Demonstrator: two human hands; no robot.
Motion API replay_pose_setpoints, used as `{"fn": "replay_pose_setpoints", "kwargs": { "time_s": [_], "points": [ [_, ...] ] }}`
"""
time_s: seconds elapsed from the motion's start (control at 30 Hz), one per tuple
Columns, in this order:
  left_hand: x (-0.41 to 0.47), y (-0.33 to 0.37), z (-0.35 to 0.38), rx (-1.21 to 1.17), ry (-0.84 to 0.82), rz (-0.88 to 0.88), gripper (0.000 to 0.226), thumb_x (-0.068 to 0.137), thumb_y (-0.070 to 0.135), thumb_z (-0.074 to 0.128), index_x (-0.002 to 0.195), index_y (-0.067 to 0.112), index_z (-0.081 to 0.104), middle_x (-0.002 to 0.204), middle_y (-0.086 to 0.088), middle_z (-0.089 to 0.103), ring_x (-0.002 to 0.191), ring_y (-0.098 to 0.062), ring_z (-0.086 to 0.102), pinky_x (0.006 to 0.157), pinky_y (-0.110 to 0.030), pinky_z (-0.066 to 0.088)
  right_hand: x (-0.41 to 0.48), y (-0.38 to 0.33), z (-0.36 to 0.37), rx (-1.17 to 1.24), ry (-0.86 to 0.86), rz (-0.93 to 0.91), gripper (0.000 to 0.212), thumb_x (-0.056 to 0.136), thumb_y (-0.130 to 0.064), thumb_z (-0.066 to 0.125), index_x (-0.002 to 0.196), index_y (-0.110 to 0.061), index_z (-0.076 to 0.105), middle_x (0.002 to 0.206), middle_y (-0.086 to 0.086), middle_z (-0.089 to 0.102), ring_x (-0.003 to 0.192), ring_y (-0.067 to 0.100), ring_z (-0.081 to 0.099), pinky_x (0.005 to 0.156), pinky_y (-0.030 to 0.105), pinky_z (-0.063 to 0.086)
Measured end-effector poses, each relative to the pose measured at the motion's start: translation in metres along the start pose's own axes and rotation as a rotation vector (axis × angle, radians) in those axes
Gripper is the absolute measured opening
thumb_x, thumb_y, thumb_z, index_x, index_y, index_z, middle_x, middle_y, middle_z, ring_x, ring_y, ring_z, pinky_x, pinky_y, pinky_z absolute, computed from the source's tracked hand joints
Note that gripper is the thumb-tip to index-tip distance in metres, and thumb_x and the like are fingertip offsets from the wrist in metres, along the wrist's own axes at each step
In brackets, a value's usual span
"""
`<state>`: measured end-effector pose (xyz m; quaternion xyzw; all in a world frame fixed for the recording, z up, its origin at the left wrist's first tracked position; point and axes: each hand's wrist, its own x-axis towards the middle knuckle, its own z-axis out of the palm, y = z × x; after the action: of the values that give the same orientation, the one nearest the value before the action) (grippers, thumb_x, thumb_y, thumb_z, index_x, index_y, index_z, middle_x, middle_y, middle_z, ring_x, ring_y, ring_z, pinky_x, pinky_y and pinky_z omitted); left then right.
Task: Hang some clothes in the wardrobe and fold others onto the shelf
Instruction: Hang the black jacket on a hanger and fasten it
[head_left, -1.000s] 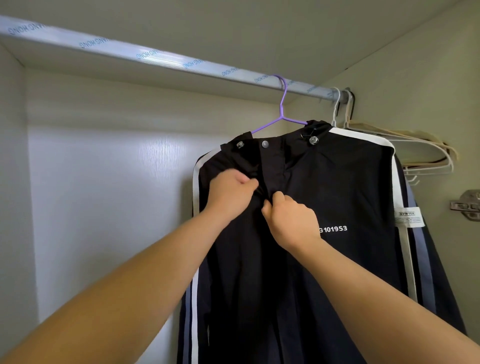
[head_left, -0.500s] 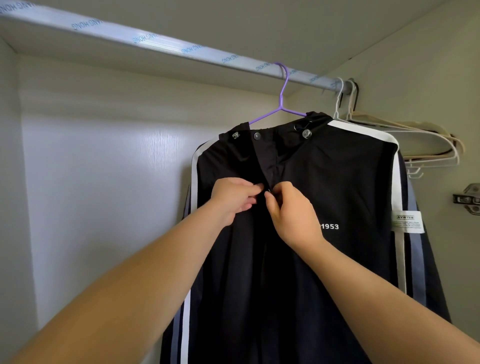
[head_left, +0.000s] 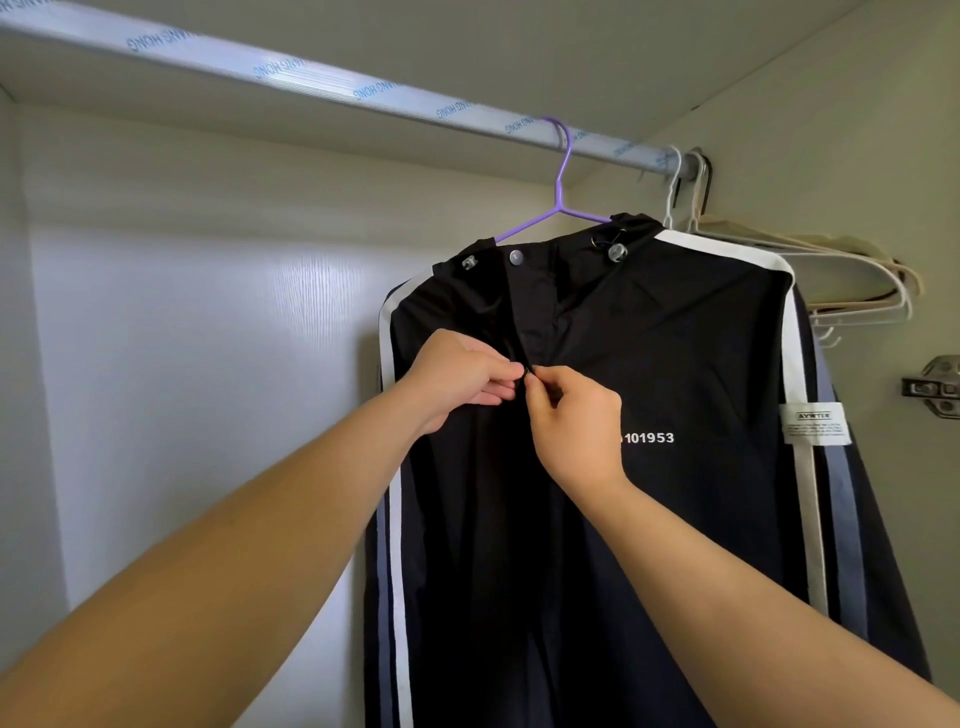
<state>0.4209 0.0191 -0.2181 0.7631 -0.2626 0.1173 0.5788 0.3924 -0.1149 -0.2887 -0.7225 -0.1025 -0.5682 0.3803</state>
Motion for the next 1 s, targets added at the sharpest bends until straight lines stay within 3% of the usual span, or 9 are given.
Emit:
{"fn": "replay_pose_setpoints", "kwargs": {
  "time_s": [0.13, 0.23, 0.4, 0.47, 0.53, 0.63, 0.7, 0.83, 1.0],
  "points": [
    [0.000, 0.004, -0.002, 0.000, -0.037, -0.014, 0.019, 0.087, 0.014, 0.075, 0.097, -0.002, 0.072, 0.085, -0.017, 0.075, 0.083, -0.025, 0.075, 0.086, -0.039, 0.060, -0.005, 0.005, 0.002, 0.018, 0.031, -0.103, 0.014, 0.093, -0.012, 0.066, 0.104, -0.009, 0.076, 0.092, -0.003, 0.072, 0.087, 0.006, 0.064, 0.081, 0.011, 0.047],
    [-0.004, 0.004, -0.003, 0.016, -0.065, -0.002, 0.031, 0.084, 0.029, 0.079, 0.097, 0.000, 0.073, 0.087, -0.015, 0.076, 0.085, -0.022, 0.075, 0.083, -0.034, 0.060, -0.005, 0.012, 0.003, 0.075, 0.007, -0.100, 0.018, 0.091, -0.007, 0.068, 0.106, -0.010, 0.077, 0.100, -0.004, 0.069, 0.092, 0.005, 0.064, 0.085, 0.013, 0.050],
    [-0.004, -0.005, -0.002, 0.022, -0.010, 0.013, 0.020, 0.083, 0.018, 0.080, 0.097, 0.006, 0.072, 0.088, -0.011, 0.075, 0.083, -0.018, 0.075, 0.083, -0.033, 0.061, -0.002, 0.010, -0.003, 0.286, -0.145, 0.175, 0.030, 0.090, -0.003, 0.061, 0.108, -0.020, 0.077, 0.107, -0.012, 0.065, 0.091, 0.000, 0.063, 0.080, 0.011, 0.047],
    [-0.003, -0.009, 0.002, 0.030, 0.035, 0.008, 0.015, 0.088, 0.016, 0.074, 0.098, 0.006, 0.069, 0.087, -0.012, 0.073, 0.083, -0.018, 0.074, 0.084, -0.033, 0.060, -0.001, 0.010, -0.005, 0.437, -0.178, 0.309, 0.035, 0.089, 0.000, 0.059, 0.110, -0.023, 0.077, 0.109, -0.012, 0.070, 0.097, -0.002, 0.065, 0.089, 0.016, 0.049],
    [-0.002, -0.011, 0.008, 0.170, 0.101, 0.048, 0.011, 0.093, 0.019, 0.066, 0.087, 0.010, 0.066, 0.084, -0.015, 0.071, 0.077, -0.017, 0.070, 0.081, -0.033, 0.059, 0.000, 0.009, -0.007, 0.558, -0.207, 0.406, 0.035, 0.091, 0.000, 0.059, 0.113, -0.021, 0.076, 0.110, -0.009, 0.074, 0.105, 0.000, 0.066, 0.098, 0.022, 0.050],
    [-0.001, -0.014, 0.021, 0.345, 0.168, 0.095, 0.027, 0.094, 0.022, 0.056, 0.071, 0.011, 0.051, 0.076, -0.018, 0.062, 0.067, -0.021, 0.053, 0.065, -0.033, 0.045, 0.000, 0.009, -0.007, 0.603, -0.234, 0.449, 0.033, 0.093, 0.000, 0.058, 0.115, -0.019, 0.074, 0.111, -0.008, 0.074, 0.108, 0.002, 0.066, 0.102, 0.027, 0.050],
    [-0.002, -0.015, 0.026, 0.332, 0.184, 0.098, 0.030, 0.094, 0.023, 0.055, 0.068, 0.010, 0.047, 0.074, -0.014, 0.058, 0.067, -0.022, 0.049, 0.063, -0.034, 0.040, 0.001, 0.010, -0.007, 0.618, -0.248, 0.459, 0.034, 0.093, 0.000, 0.057, 0.116, -0.018, 0.074, 0.112, -0.007, 0.073, 0.109, 0.004, 0.066, 0.102, 0.029, 0.050],
    [-0.002, -0.017, 0.029, 0.340, 0.199, 0.130, 0.035, 0.096, 0.029, 0.055, 0.072, 0.004, 0.055, 0.076, -0.021, 0.061, 0.068, -0.022, 0.053, 0.064, -0.035, 0.042, 0.003, 0.009, -0.011, 0.645, -0.270, 0.480, 0.036, 0.093, 0.002, 0.054, 0.115, -0.017, 0.075, 0.112, -0.008, 0.073, 0.108, 0.005, 0.066, 0.097, 0.029, 0.054],
    [0.000, -0.016, 0.033, 0.446, 0.185, 0.110, 0.038, 0.103, 0.029, 0.045, 0.069, 0.013, 0.042, 0.071, -0.002, 0.049, 0.065, -0.016, 0.045, 0.056, -0.028, 0.034, 0.005, 0.009, -0.015, 0.639, -0.229, 0.514, 0.036, 0.093, 0.002, 0.052, 0.107, -0.018, 0.078, 0.104, -0.005, 0.075, 0.102, 0.011, 0.068, 0.086, 0.027, 0.056]
  ]
}}
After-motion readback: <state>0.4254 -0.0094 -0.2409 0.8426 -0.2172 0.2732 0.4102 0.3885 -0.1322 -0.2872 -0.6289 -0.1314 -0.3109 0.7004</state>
